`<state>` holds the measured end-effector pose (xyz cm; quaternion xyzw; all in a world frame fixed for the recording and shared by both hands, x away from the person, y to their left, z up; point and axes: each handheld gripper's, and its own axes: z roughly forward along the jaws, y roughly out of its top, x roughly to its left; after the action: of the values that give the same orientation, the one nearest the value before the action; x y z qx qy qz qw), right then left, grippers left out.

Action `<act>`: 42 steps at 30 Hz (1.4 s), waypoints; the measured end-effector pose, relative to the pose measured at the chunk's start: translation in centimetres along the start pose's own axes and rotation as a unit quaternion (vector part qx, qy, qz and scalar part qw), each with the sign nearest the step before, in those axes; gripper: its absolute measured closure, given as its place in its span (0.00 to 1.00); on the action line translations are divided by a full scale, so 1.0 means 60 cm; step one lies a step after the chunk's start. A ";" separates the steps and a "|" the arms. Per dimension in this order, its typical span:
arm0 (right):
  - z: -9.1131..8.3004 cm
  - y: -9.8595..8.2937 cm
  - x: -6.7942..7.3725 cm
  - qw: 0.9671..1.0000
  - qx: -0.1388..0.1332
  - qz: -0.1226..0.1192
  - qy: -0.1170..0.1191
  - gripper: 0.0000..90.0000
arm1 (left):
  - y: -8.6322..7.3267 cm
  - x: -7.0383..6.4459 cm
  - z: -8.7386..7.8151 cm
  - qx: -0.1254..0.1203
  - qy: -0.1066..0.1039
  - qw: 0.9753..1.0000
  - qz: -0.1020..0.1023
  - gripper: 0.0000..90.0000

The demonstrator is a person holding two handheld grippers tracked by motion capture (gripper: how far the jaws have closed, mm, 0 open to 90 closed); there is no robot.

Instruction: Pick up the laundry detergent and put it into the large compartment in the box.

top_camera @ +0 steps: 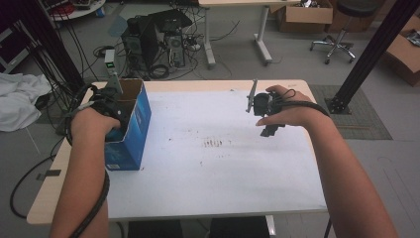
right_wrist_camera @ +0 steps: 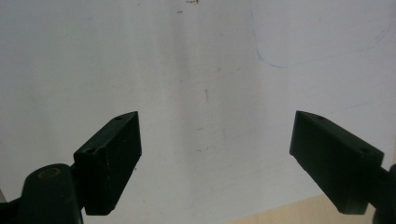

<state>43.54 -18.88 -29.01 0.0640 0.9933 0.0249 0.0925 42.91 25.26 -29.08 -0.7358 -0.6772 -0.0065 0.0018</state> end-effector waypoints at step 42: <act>0.000 -0.005 0.004 1.000 -0.001 -0.001 -0.001 0.19 | -0.010 -0.016 -0.045 -0.014 0.019 1.000 0.004 0.29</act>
<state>43.25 -19.13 -29.09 0.0631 0.9933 0.0258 0.0932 42.24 24.32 -26.38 -0.7383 -0.6738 -0.0300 0.0042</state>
